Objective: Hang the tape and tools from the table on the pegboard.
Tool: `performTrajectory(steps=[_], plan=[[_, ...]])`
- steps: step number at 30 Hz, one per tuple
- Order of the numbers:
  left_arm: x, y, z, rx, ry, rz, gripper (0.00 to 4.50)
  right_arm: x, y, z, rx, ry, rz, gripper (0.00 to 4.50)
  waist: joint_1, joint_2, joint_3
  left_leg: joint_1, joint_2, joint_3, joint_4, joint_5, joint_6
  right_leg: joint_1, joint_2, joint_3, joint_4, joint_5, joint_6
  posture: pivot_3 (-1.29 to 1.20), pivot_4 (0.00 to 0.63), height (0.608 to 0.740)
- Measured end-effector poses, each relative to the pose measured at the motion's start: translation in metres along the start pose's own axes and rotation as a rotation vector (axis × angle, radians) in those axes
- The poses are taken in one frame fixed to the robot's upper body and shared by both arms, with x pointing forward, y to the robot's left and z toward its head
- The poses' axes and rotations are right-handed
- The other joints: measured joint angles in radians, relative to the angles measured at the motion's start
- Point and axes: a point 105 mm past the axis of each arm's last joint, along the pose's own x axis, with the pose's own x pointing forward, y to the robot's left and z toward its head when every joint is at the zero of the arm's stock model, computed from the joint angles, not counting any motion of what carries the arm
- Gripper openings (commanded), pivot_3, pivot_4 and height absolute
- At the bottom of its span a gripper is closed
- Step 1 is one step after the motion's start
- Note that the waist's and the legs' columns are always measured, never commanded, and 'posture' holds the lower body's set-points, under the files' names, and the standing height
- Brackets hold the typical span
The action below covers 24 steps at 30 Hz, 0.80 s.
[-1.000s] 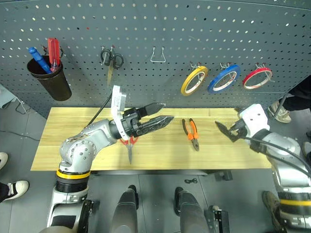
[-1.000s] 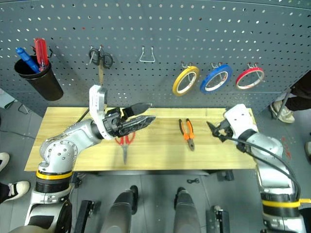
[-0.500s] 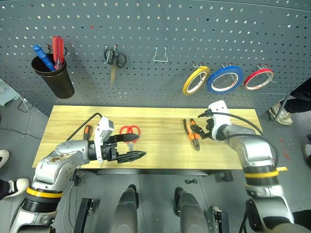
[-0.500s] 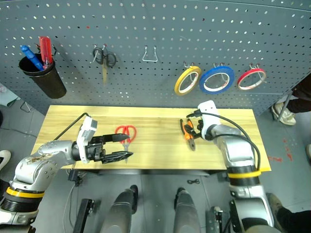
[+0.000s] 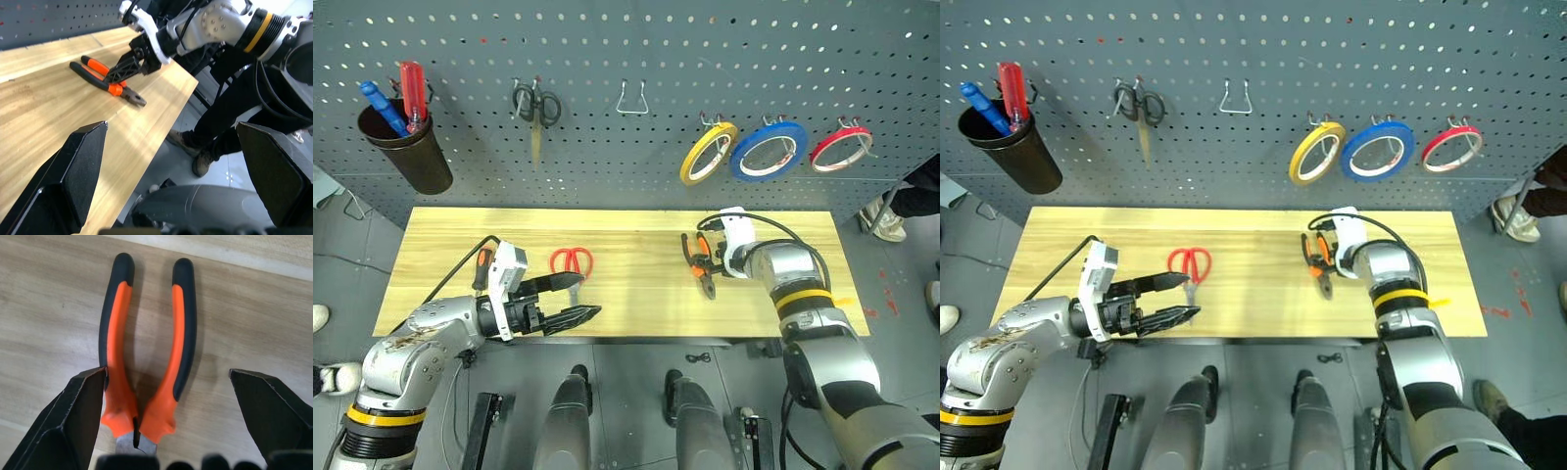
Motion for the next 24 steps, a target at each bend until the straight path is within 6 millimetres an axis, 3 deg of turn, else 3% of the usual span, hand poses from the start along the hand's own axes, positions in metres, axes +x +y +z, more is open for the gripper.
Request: performTrajectory(steps=[3, 15, 21, 24], plan=[[-0.002, -0.002, 0.005, -0.009, -0.016, 0.001, 4.5, 0.006, 0.009, -0.007, 0.006, 0.028, 0.019, 4.43, 0.003, 0.001, 0.002, 0.0, 0.0, 0.0, 0.0, 0.0, 0.0, 0.0, 0.0, 0.0, 0.0, -0.001, 0.0, 0.15, 0.423, 0.74], [-0.004, -0.002, 0.012, -0.021, -0.032, 0.016, 4.5, 0.007, 0.015, 0.001, -0.031, 0.019, 0.04, 4.43, 0.004, 0.001, 0.01, 0.0, 0.0, 0.0, -0.002, 0.0, 0.0, -0.001, 0.0, 0.0, -0.001, -0.002, 0.0, 0.16, 0.417, 0.74], [-0.003, -0.001, 0.021, 0.006, -0.046, 0.009, 4.5, 0.007, 0.017, -0.001, -0.048, 0.022, 0.05, 2.69, 0.004, 0.001, 0.01, 0.0, 0.0, 0.0, -0.002, 0.0, 0.0, -0.001, 0.0, 0.0, -0.001, -0.002, 0.0, 0.16, 0.402, 0.74], [-0.004, -0.001, 0.023, 0.008, -0.051, 0.01, 4.5, 0.005, 0.017, -0.005, -0.048, 0.021, 0.058, 2.69, 0.005, 0.001, 0.01, 0.0, 0.0, 0.0, -0.003, 0.0, 0.0, -0.001, 0.0, 0.0, -0.001, -0.002, 0.0, 0.16, 0.384, 0.74]])
